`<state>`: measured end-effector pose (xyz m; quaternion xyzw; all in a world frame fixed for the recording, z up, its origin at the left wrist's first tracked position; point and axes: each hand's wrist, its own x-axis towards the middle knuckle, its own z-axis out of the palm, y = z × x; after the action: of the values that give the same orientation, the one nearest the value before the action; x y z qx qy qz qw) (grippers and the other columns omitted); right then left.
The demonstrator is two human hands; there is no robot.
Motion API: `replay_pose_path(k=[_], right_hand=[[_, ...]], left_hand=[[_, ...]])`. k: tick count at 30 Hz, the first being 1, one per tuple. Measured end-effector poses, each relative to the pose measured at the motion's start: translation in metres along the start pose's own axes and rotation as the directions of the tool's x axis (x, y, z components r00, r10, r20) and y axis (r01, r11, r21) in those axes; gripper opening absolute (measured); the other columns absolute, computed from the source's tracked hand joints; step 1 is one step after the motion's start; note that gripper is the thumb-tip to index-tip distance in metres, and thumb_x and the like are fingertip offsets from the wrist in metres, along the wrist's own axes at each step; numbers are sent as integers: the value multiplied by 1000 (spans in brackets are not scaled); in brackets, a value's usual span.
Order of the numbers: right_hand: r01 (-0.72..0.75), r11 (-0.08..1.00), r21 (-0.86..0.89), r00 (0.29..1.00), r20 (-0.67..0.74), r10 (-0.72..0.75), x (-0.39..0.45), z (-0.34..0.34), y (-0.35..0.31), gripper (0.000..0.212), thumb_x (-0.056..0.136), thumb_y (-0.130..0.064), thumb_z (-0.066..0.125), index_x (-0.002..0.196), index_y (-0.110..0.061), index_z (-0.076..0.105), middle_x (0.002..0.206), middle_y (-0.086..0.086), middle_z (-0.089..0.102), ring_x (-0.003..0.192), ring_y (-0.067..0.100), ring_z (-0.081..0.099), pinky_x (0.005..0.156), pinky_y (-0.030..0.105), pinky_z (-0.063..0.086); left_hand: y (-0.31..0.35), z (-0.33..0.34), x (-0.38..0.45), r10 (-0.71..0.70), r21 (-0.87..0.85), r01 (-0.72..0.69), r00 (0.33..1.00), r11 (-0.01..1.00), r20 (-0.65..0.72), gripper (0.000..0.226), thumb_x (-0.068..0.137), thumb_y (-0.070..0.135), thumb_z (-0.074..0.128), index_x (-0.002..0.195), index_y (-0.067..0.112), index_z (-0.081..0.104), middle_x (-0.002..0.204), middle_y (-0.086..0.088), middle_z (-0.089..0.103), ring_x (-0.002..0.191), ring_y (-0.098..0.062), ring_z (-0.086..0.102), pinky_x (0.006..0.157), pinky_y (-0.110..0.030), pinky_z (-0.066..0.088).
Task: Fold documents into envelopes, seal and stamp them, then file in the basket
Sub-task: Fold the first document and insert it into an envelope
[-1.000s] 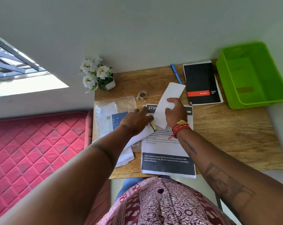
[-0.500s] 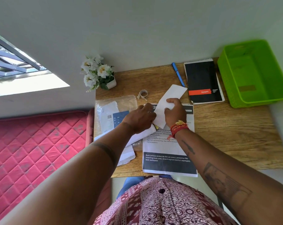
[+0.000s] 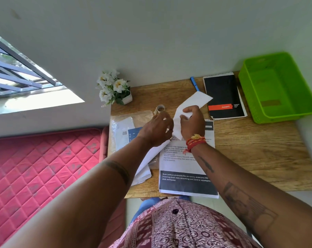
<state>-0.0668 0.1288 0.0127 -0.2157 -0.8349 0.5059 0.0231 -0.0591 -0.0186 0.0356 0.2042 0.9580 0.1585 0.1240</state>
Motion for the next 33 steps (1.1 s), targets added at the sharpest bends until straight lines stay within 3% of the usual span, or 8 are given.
replay_pose_path(k=[3,6,9,11,13,25,27,33], right_hand=[[-2,1000,-11,999,37,2,2,-4,7,24,92,-7,71,109,-21,62,132,7,63,125,28,59,89,26,45],[-66,997,51,996,65,62,6,-6,12,22,91,-9,72,104,-25,64,122,0,66,117,24,61,87,23,44],[-92,987,134,996,33,89,6,-4,9,25,90,-9,72,98,-30,61,109,-7,62,113,22,62,84,21,43],[-93,983,159,996,13,93,3,-2,8,25,91,-9,72,98,-31,61,114,-5,65,114,22,62,83,21,43],[-89,984,152,996,11,88,1,-1,9,24,91,-8,72,99,-29,62,120,-2,67,114,21,62,83,21,44],[-98,984,148,995,16,96,6,5,12,20,92,-10,70,103,-26,63,111,-9,63,112,20,62,84,25,51],[-102,990,94,995,33,99,10,8,11,21,92,-10,70,105,-25,63,119,-2,66,115,23,62,90,31,54],[-32,992,-124,990,135,49,19,20,20,20,93,-9,69,106,-22,64,125,3,66,119,24,61,86,19,39]], left_hand=[[-1,5,-2,-77,21,77,997,997,-14,18,102,25,58,118,17,63,138,-7,50,124,-29,52,87,-37,53],[-10,17,-12,-299,15,300,953,954,-44,34,101,36,61,130,19,57,141,-10,48,127,-35,50,95,-48,54],[-19,35,-30,-514,42,513,854,858,79,91,76,68,77,147,26,38,147,-12,42,135,-40,42,102,-57,47],[-23,48,-40,-510,105,500,852,860,119,120,63,78,80,154,30,18,152,-11,38,139,-41,38,108,-60,40],[-25,59,-44,-474,129,462,876,878,92,131,59,78,82,157,33,8,153,-10,37,139,-41,37,111,-61,37],[-21,51,-40,-446,53,443,894,895,50,117,68,65,85,154,39,10,148,-14,43,132,-45,48,107,-61,42],[-22,51,-42,-441,44,440,896,897,52,118,68,64,85,155,40,10,150,-14,42,133,-45,47,107,-62,41],[-22,54,-44,-442,42,440,896,897,51,119,67,64,86,155,44,8,153,-10,39,137,-44,42,106,-64,41]])
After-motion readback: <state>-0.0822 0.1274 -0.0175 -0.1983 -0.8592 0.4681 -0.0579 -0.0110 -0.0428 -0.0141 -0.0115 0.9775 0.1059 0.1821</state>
